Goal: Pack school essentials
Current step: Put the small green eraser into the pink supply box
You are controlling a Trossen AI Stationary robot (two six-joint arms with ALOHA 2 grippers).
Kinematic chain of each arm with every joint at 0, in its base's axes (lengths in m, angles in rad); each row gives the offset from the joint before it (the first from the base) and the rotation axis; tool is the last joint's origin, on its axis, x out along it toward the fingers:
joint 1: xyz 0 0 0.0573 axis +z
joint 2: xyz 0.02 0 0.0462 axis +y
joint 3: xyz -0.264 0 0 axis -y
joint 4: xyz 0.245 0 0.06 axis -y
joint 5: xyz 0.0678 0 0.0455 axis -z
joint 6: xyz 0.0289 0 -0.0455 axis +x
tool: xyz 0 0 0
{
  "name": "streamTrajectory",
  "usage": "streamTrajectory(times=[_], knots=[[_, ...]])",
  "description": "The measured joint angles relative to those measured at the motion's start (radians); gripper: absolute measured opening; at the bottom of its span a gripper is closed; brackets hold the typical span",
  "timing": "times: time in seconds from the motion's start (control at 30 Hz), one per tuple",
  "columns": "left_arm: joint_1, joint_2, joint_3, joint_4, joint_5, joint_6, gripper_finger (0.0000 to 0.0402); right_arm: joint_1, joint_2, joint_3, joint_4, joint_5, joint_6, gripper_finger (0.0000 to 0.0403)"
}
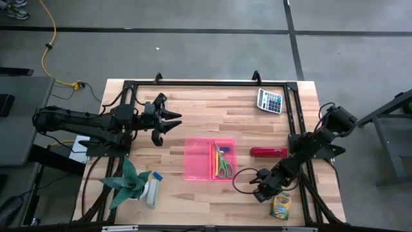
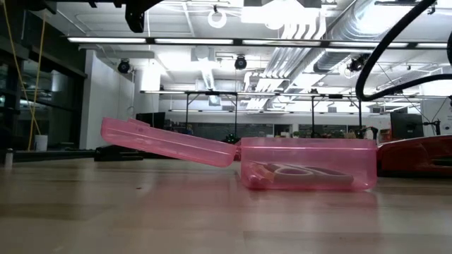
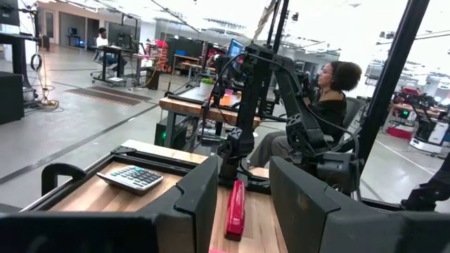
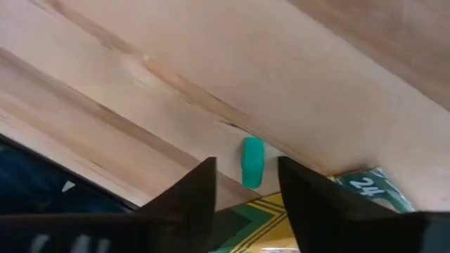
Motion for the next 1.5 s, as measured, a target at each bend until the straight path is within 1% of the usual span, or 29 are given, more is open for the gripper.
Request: streamTrajectory(times=[0.2, 0.43, 0.57, 0.67, 0.8, 0.87, 1.0, 1.13, 1.3, 1.4, 1.5], knots=[[0.0, 0.0, 0.0, 0.0, 0.0, 0.0, 0.0117, 0.0, 0.001, -0.001, -0.014, -0.002, 0.018, 0.0088], [0.0, 0.0, 0.0, 0.0, 0.0, 0.0, 0.0117, 0.001, 0.002, -0.002, -0.013, 0.004, 0.03, 0.0057], [0.0, 0.0, 0.0, 0.0, 0.0, 0.0, 0.0117, 0.0, -0.004, -0.005, 0.008, 0.011, -0.019, 0.0034], [0.0, 0.0, 0.0, 0.0, 0.0, 0.0, 0.0117, -0.006, -0.039, -0.007, 0.006, 0.061, -0.074, 0.0009], [0.0, 0.0, 0.0, 0.0, 0.0, 0.0, 0.0117, -0.028, -0.142, -0.006, -0.037, 0.175, -0.172, 0.0006], [0.0, 0.0, 0.0, 0.0, 0.0, 0.0, 0.0117, -0.046, -0.21, -0.006, -0.055, 0.248, -0.258, 0.0003], [0.0, 0.0, 0.0, 0.0, 0.0, 0.0, 0.0117, -0.118, -0.346, -0.005, -0.039, 0.43, -0.502, 0.0002], [0.0, 0.0, 0.0, 0.0, 0.0, 0.0, 0.0117, -0.242, -0.425, -0.005, 0.024, 0.521, -0.775, 0.0001], [0.0, 0.0, 0.0, 0.001, 0.0, 0.0, 0.0117, -0.427, -0.428, -0.005, 0.253, 0.524, -1.166, 0.0001], [0.0, 0.0, 0.0, 0.002, 0.0, 0.0, 0.0117, -0.535, -0.422, -0.005, 0.391, 0.479, -1.343, 0.0], [0.0, 0.0, 0.0, 0.002, 0.0, 0.0, 0.0117, -0.627, -0.423, -0.005, 0.504, 0.411, -1.466, 0.0]])
